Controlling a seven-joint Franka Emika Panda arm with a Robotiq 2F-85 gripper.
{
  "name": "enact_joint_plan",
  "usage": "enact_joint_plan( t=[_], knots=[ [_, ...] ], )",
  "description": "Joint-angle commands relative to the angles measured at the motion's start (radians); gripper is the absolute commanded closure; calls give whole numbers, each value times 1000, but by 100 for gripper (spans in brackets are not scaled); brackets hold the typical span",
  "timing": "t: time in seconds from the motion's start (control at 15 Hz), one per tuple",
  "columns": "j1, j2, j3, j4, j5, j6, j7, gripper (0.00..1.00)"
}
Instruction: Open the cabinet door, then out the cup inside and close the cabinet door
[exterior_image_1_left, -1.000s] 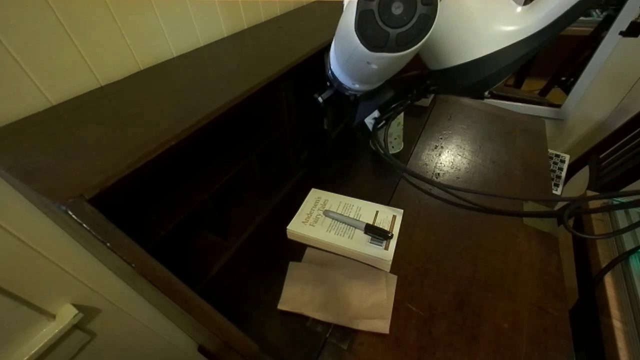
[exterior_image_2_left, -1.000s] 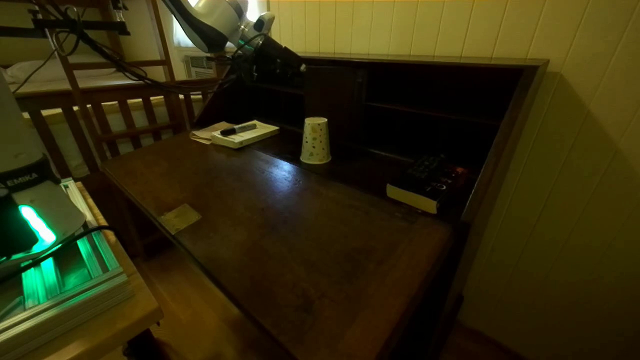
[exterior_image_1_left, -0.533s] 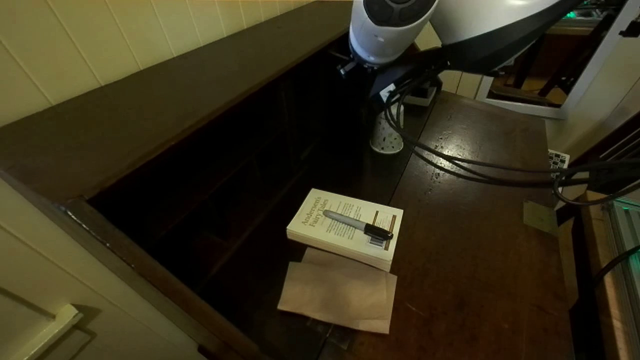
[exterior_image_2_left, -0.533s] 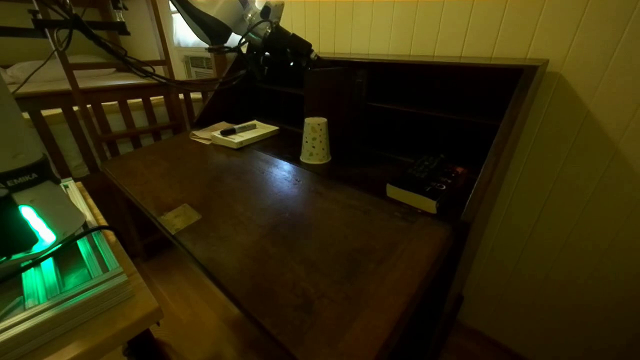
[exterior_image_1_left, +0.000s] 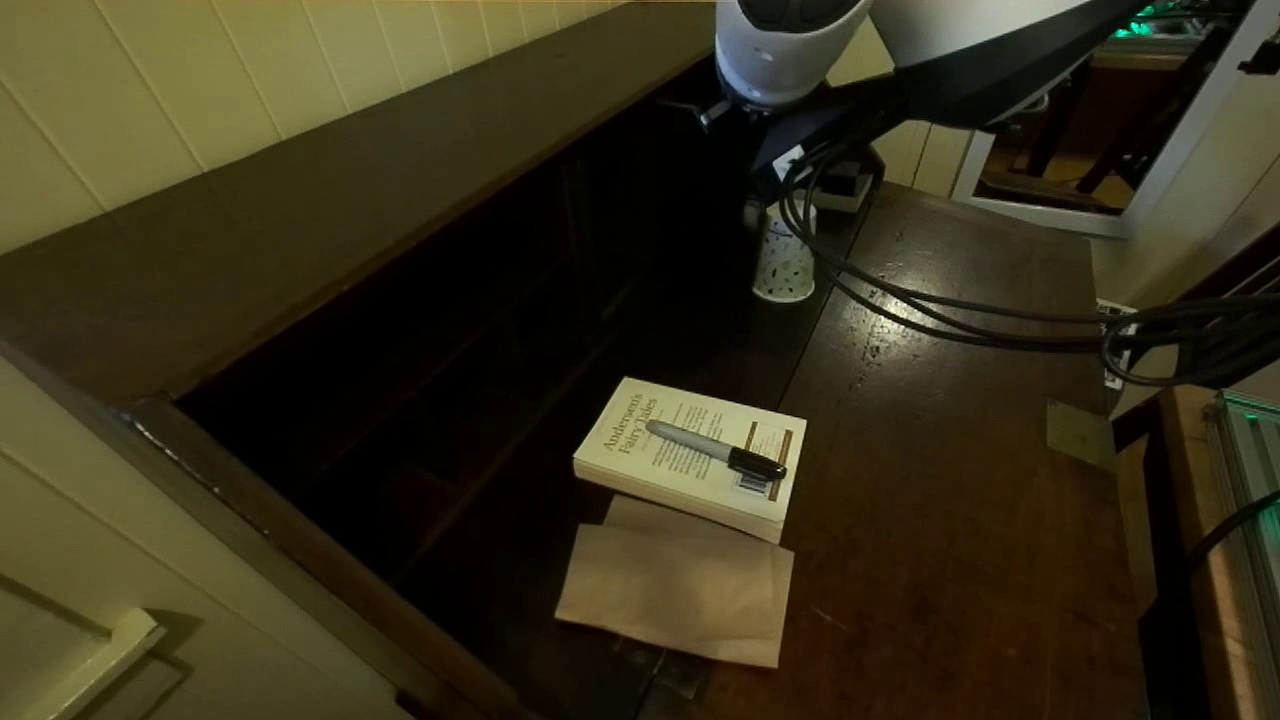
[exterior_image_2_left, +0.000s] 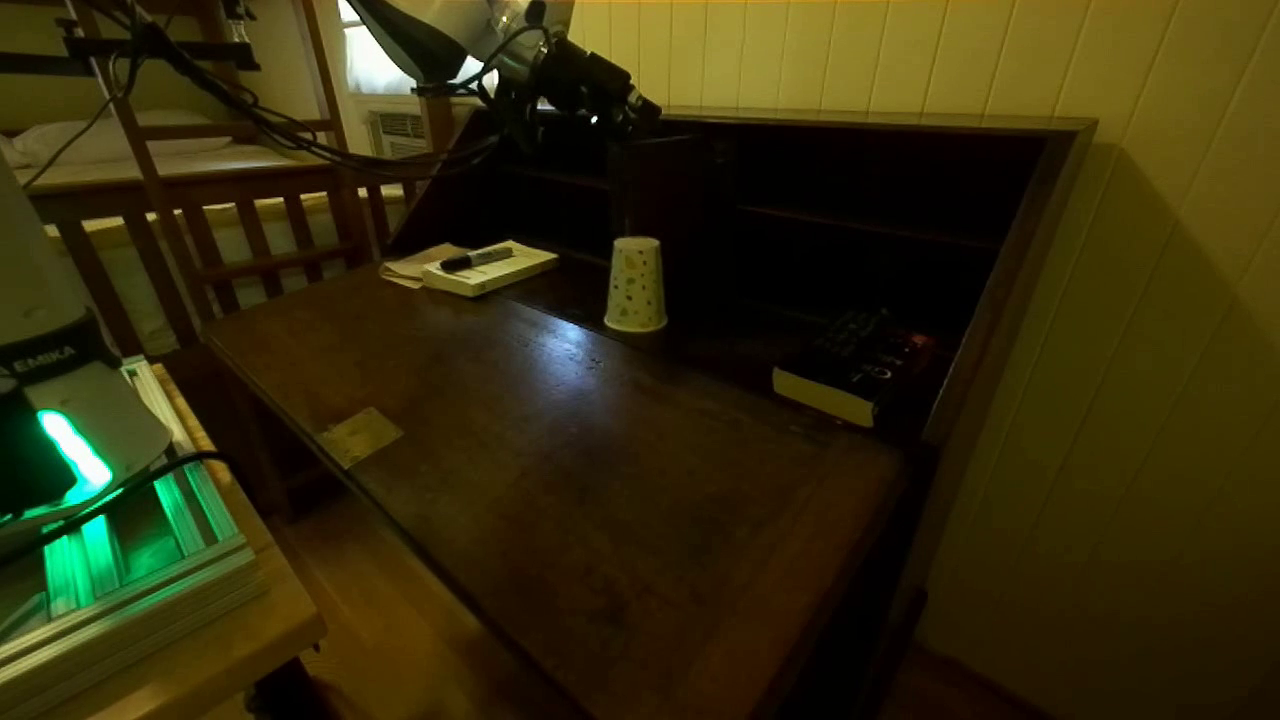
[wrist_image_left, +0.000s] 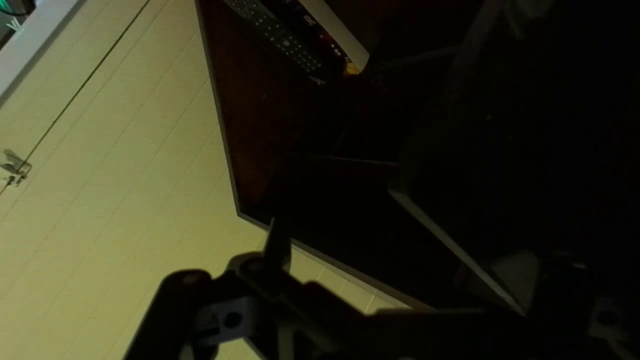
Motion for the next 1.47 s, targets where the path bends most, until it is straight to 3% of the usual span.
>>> enact_joint_plan(
  t=[0.0, 0.73, 1.4],
  knots=[
    [-5, -28, -1, -26, 28, -23, -23, 0],
    [-38, -21, -31, -26, 21, -24, -14, 0],
    [-51, -122, -31, -96, 72, 177, -16, 0]
  ],
)
